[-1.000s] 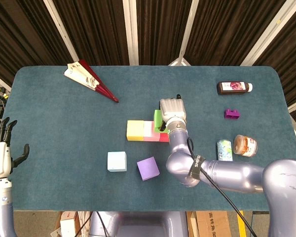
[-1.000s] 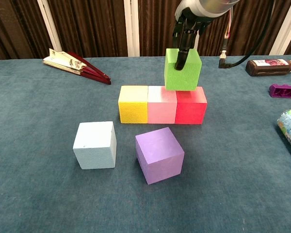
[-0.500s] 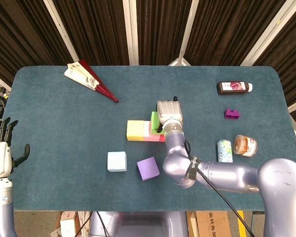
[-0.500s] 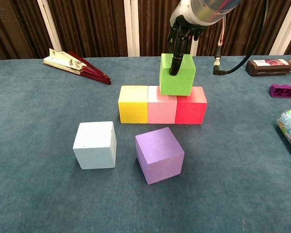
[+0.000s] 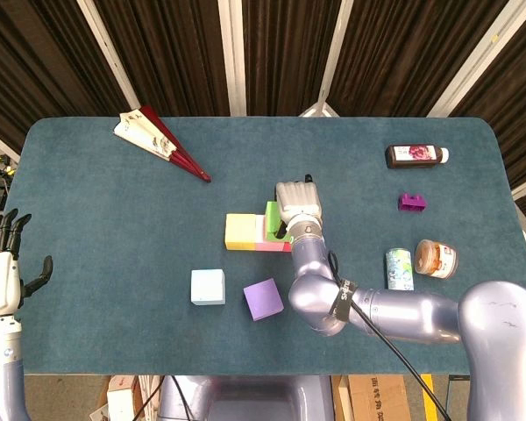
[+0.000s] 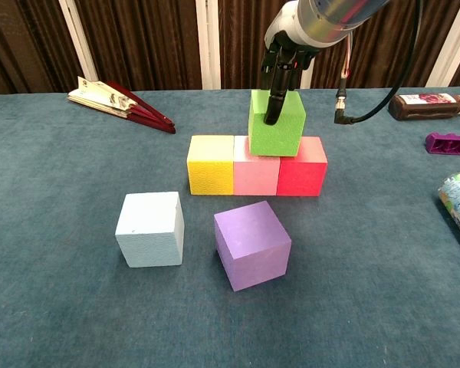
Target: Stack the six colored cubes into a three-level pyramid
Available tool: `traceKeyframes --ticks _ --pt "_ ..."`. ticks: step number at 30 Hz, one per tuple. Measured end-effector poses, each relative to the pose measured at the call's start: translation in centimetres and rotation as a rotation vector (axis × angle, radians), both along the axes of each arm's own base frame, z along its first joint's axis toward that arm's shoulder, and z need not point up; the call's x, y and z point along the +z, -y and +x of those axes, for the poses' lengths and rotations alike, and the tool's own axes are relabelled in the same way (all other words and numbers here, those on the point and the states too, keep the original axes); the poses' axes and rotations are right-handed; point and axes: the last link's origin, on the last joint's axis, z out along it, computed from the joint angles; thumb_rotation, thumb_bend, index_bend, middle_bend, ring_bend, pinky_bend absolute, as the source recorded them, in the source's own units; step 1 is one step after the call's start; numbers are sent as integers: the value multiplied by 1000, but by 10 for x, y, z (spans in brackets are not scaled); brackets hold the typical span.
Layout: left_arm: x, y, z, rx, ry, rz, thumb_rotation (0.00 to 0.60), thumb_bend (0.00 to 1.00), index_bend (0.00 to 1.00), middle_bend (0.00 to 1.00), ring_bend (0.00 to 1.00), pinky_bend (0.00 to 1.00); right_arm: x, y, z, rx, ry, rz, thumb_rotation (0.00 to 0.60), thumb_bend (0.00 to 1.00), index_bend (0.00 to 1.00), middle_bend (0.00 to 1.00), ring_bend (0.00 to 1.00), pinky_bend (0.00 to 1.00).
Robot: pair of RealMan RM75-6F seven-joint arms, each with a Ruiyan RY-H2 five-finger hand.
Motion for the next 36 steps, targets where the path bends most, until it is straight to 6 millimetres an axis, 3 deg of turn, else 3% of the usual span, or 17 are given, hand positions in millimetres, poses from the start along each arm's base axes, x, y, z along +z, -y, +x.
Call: traceKeyframes --ticks 36 --pt "1 0 -1 6 -7 6 600 481 147 35 0 0 -4 1 -3 -4 -5 14 600 264 385 307 215 0"
